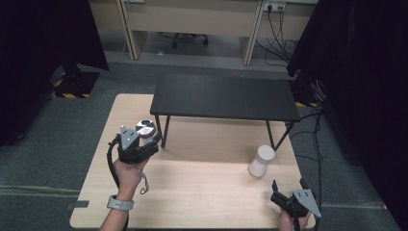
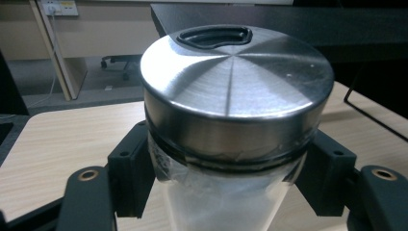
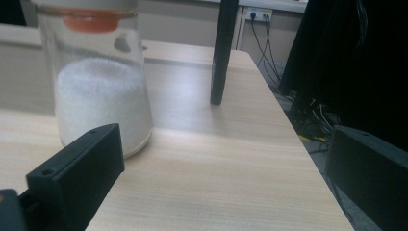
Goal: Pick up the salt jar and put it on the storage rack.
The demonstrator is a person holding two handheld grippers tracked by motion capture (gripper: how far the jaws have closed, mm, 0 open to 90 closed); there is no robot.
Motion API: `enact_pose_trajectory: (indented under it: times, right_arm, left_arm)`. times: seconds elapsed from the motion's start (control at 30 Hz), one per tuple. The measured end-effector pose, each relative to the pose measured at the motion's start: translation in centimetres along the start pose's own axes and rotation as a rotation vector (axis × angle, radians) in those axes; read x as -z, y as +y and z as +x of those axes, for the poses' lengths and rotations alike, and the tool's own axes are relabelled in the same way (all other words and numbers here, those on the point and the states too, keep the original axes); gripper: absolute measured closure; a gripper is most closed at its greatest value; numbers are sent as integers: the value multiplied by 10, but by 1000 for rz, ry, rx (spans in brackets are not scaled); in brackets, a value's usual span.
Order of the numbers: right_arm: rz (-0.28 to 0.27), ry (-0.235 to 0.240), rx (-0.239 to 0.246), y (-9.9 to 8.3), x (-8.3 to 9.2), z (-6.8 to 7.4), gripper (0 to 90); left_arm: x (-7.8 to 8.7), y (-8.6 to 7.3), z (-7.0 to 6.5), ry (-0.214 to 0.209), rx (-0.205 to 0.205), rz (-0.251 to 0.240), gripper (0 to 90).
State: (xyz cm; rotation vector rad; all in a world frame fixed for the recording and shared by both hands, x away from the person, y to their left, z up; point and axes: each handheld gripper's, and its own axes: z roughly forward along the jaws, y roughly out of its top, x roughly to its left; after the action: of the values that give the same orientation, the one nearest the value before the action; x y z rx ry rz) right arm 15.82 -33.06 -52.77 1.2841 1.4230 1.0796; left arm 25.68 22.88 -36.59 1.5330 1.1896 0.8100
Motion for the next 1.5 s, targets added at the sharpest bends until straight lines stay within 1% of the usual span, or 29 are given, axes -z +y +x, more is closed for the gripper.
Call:
enact_pose_trajectory:
  times: [0.03,0.1,0.27,0.33,0.37,0.4,0.5,0.57,0.63,0.7,0.8,0.9,1.0,1.03,1.07,1.17,1.23,1.5]
  right_arm:
    - [-3,2,-11,0,0,-1,3]
    - [-6,1,-16,-1,1,-1,3]
    - [2,3,2,0,0,0,3]
    - [2,2,-2,0,0,0,3]
    - [2,2,-2,0,0,0,3]
    - [1,2,-2,0,0,0,3]
    - [2,2,0,0,0,0,3]
    - [2,2,3,0,0,0,3]
    - [1,3,-2,0,0,-1,3]
    - [-5,3,-16,-1,1,-1,3]
    - [-8,3,-25,-1,1,-2,3]
    - [-10,4,-26,-1,1,-2,3]
    - [-12,5,-32,-2,1,-3,3]
    - [-12,6,-30,-2,1,-3,2]
    - [-13,6,-27,-2,1,-3,3]
    - [-14,8,-29,-2,1,-3,3]
    - [-14,9,-32,-2,1,-3,3]
    - [-7,12,-24,-1,0,-3,3]
  left_arm:
    - [0,2,-1,0,-7,-3,312]
    - [0,4,-1,-1,-14,-4,312]
    - [1,10,-2,-5,-31,-11,313]
    - [1,16,-3,-11,-33,-16,312]
    - [1,16,-3,-11,-33,-16,312]
    - [2,20,-4,-15,-40,-17,312]
    - [3,24,-4,-18,-44,-23,312]
    - [4,27,-3,-34,-46,-30,312]
    - [5,30,-2,-49,-46,-39,312]
    - [5,34,-3,-54,-53,-42,312]
    - [4,41,-7,-56,-58,-44,312]
    - [4,43,-9,-58,-60,-48,312]
    - [1,51,-13,-67,-87,-48,312]
    - [1,52,-14,-69,-90,-50,312]
    - [1,52,-14,-69,-90,-50,312]
    - [-2,57,-15,-89,-92,-68,312]
    - [-4,61,-18,-87,-98,-70,312]
    - [-16,77,-23,-82,-98,-73,312]
